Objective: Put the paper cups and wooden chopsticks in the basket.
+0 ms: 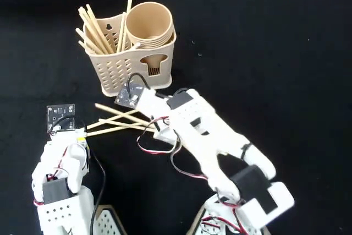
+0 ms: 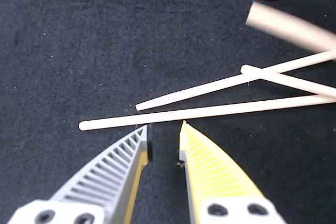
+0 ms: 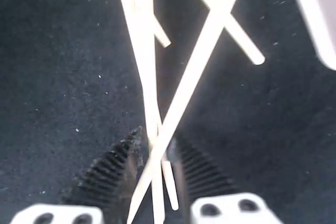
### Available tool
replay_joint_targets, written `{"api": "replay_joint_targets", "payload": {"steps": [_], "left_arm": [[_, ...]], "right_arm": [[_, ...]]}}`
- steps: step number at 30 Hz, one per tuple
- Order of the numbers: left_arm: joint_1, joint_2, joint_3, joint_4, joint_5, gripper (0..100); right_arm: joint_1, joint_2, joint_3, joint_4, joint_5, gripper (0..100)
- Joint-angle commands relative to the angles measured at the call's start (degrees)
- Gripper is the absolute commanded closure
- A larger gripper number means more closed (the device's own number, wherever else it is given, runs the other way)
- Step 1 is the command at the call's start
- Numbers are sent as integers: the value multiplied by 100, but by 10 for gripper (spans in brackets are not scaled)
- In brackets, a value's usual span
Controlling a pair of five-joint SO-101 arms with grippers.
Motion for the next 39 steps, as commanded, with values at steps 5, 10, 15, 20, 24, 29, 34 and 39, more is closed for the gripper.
{"api": "replay_joint_targets", "payload": {"steps": [5,10,15,20,24,29,34,39], "left_arm": [[101,-88,40,35,-44,887],[101,-88,40,26,-44,887],[101,-88,40,26,-44,887],[101,-88,40,26,-44,887],[101,-88,40,26,-44,887],[101,-88,40,26,-44,887],[101,-88,40,35,-44,887],[101,-88,40,35,-44,887]], "right_arm": [[-105,57,-40,-79,-35,853],[-105,119,-13,-79,9,851],[-211,321,-13,-79,18,850],[-712,382,127,-35,9,854],[-1002,400,171,-44,-35,854],[-1002,435,163,-44,9,895],[-905,435,154,-44,-26,939],[-510,435,136,-53,9,871]]}}
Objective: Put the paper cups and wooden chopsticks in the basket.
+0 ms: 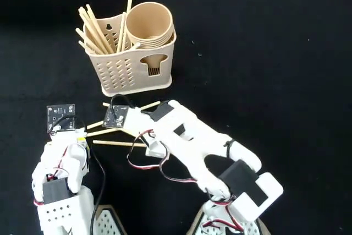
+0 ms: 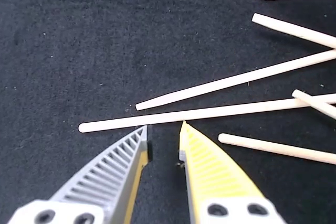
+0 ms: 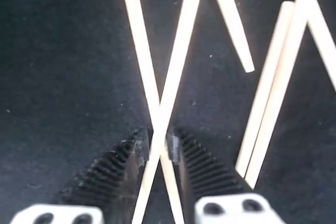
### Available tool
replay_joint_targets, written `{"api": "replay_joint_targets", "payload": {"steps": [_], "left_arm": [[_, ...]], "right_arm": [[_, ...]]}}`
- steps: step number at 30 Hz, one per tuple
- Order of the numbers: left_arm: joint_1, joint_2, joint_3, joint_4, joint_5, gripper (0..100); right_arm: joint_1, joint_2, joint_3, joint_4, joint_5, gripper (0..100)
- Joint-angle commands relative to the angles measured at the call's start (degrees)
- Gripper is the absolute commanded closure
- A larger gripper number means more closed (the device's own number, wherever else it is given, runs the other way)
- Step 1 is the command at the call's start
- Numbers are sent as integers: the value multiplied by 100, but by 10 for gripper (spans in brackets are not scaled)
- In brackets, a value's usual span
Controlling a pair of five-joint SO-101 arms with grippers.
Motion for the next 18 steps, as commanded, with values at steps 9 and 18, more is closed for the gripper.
{"api": "replay_joint_targets", "payload": {"steps": [9,18], "left_arm": [[101,-88,40,35,-44,887],[101,-88,40,26,-44,887]], "right_arm": [[185,13,4,9,378,976],[422,-523,-84,105,325,986]]}}
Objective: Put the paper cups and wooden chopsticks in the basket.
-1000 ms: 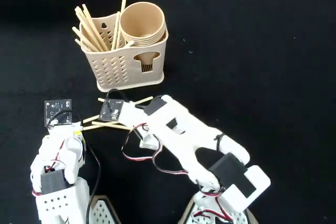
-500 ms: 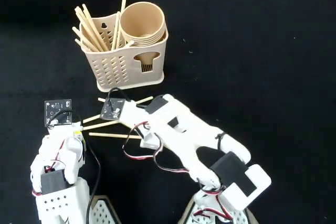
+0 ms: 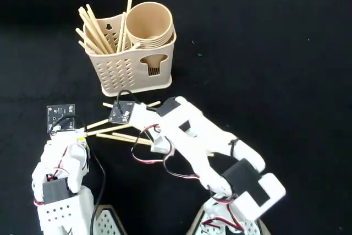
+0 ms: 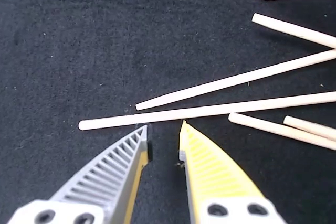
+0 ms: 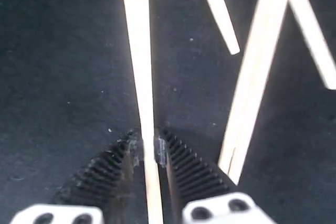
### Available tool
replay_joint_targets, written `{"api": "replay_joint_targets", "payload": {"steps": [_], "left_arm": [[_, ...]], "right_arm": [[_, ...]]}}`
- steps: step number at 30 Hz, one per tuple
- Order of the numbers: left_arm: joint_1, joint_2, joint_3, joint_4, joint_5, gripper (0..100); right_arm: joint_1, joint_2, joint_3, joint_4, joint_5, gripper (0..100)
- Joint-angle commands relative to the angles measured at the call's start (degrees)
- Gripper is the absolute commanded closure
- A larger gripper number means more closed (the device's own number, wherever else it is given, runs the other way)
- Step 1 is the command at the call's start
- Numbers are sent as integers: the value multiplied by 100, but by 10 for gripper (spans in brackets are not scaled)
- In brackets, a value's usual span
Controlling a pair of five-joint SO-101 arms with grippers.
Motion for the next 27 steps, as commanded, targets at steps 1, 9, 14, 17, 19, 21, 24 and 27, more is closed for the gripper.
{"api": "replay_joint_targets", "payload": {"steps": [1,9,14,17,19,21,24,27], "left_arm": [[101,-88,40,26,-44,887],[101,-88,40,18,-44,887],[101,-88,48,18,-44,887],[101,-88,48,18,-44,887],[101,-88,48,18,-44,887],[101,-88,48,9,-44,887],[101,-88,48,9,-44,887],[101,-88,48,9,-44,887]], "right_arm": [[132,-514,-110,202,53,986],[615,-1508,-409,545,-88,986],[818,-2062,-479,800,-185,986],[791,-2668,-593,1187,-246,986],[782,-3169,-769,1389,-413,986],[738,-3591,-1033,1644,-510,986],[484,-4048,-1631,2101,-651,986],[176,-4163,-2545,2391,-1073,986]]}}
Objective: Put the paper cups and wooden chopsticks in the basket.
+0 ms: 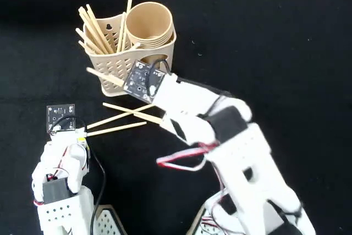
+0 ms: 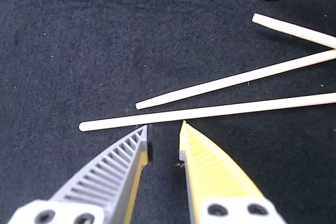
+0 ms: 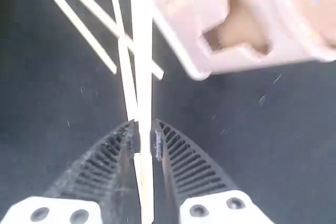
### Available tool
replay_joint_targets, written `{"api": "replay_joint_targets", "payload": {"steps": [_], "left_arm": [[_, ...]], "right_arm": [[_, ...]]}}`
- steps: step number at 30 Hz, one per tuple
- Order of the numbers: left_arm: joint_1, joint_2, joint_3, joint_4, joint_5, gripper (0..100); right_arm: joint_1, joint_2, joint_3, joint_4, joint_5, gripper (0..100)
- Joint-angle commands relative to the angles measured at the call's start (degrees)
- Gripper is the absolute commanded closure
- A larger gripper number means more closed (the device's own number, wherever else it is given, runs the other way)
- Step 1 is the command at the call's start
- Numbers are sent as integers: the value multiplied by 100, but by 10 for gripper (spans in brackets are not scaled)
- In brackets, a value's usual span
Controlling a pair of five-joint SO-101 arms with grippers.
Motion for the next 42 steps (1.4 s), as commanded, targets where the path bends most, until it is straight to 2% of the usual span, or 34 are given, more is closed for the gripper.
{"api": "replay_joint_targets", "payload": {"steps": [1,6,9,17,24,35,42], "left_arm": [[92,-88,48,9,-44,887],[92,-88,48,9,-44,887],[92,-88,48,9,-44,887],[92,-88,48,9,-44,887],[92,-88,48,9,-44,887],[92,-88,48,9,-44,887],[92,-88,48,9,-44,887]], "right_arm": [[-369,-207,-1297,246,-563,986],[-800,382,-2774,-290,-2040,986],[-897,919,-3196,-1108,-2514,985],[-949,2193,-3222,-3877,-2593,985],[-897,3169,-3257,-5345,-2567,985],[-554,4189,-3143,-5591,-2602,986],[-501,4259,-2281,-5925,-2593,986]]}}
